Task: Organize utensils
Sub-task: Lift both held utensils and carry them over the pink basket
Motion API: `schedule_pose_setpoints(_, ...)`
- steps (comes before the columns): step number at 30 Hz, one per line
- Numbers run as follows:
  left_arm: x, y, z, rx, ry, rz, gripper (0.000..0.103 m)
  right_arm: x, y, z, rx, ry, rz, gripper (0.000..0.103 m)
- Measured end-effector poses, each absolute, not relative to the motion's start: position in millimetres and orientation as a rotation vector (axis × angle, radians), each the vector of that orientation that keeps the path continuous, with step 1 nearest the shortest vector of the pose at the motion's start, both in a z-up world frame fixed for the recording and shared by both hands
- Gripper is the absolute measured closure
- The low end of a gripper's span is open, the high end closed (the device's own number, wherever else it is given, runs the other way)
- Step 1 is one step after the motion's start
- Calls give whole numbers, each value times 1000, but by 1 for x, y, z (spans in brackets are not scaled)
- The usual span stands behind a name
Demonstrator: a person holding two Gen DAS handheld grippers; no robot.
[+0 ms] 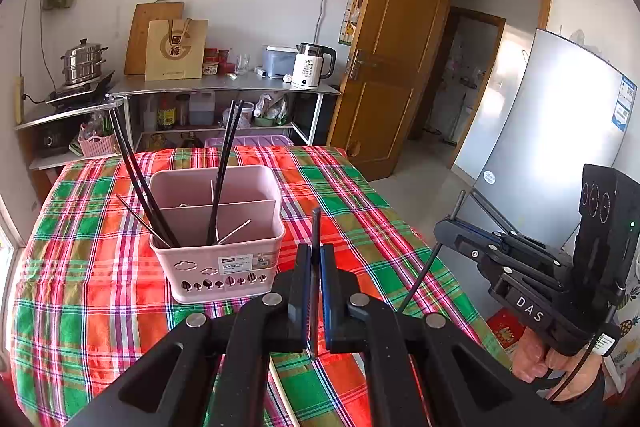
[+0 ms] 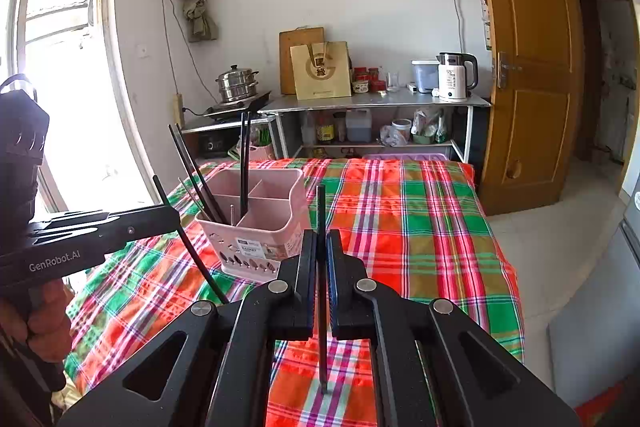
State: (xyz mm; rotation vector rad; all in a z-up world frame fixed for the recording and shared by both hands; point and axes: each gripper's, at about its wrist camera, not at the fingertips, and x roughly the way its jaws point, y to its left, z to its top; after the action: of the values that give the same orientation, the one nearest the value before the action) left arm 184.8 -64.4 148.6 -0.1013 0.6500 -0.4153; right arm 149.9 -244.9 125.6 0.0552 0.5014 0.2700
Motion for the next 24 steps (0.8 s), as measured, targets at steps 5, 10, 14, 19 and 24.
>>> schedule_pose_setpoints(5, 182, -61, 150, -101, 649, -416, 99, 145, -243, 128, 51, 494, 276, 98)
schedule_pose_setpoints(10, 176, -57, 156, -101, 641, -421, 99, 140, -242, 133, 46, 483, 281, 98)
schedule_pose_setpoints(14, 169, -54, 161, -87, 634, -415, 99, 137, -240, 137, 40, 475, 290, 98)
schedule_pose_setpoints(19, 163, -46, 164, -75, 636, -414, 99, 135, -234, 137, 35, 475, 314, 98)
schedule_pose_setpoints(24, 164, -31, 172, -69, 636, -397, 99, 136, -224, 142, 30, 471, 343, 98)
